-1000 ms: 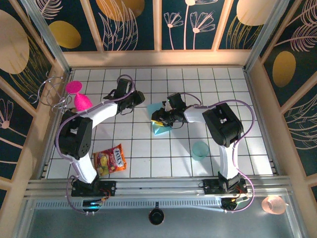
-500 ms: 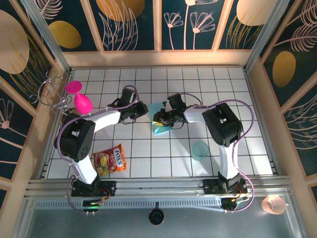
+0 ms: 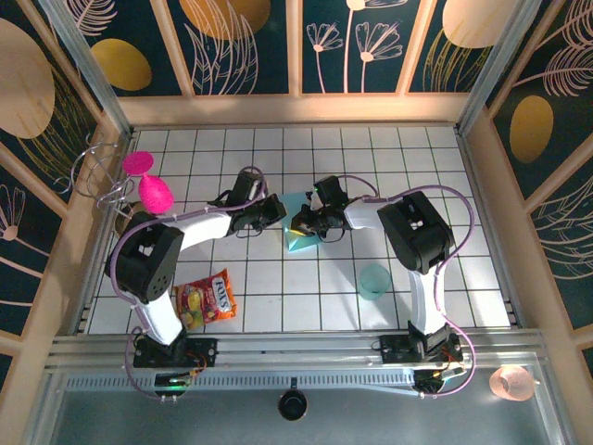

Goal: Fold a paper plane with a square sheet of paper (pick it up from the middle)
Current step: Fold the triangle a second time at the center of the table.

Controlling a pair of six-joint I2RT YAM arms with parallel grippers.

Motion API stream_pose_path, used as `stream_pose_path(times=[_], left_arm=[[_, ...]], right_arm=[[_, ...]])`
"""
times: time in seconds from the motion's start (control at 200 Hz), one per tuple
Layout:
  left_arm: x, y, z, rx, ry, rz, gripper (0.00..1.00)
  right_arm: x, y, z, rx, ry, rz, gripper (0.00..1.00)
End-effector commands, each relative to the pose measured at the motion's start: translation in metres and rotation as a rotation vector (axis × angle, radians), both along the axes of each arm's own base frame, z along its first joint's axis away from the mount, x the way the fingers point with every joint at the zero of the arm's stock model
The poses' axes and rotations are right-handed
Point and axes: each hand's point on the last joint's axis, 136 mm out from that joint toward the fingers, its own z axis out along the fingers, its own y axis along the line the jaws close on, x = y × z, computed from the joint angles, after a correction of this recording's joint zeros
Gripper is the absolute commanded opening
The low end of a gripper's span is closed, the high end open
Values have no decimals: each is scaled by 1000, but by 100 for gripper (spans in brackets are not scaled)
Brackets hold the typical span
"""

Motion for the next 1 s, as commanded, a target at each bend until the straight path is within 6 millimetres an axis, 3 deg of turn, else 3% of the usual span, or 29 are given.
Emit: stream_pose_path(times=[0.0,0.405,0.756,0.906,0.996], left_arm=[[-9,-8,-17,-5,45,-22,0],[-13,-8,-41,69,95,-25,0],[-12,4,-58,152,123,9,0],[-15,11,-66,193,142,21,0],[-17,16,-69,216,148,31,0]], right_arm=[[-10,-14,-31,-81,69,-14,0],[-9,-16,-32,-74,74,-20,0],[-10,-14,-30,-62,72,-16,0],[-7,-10,-18,-24,52,-12,0],[0,-4,4,36,12,-4,0]])
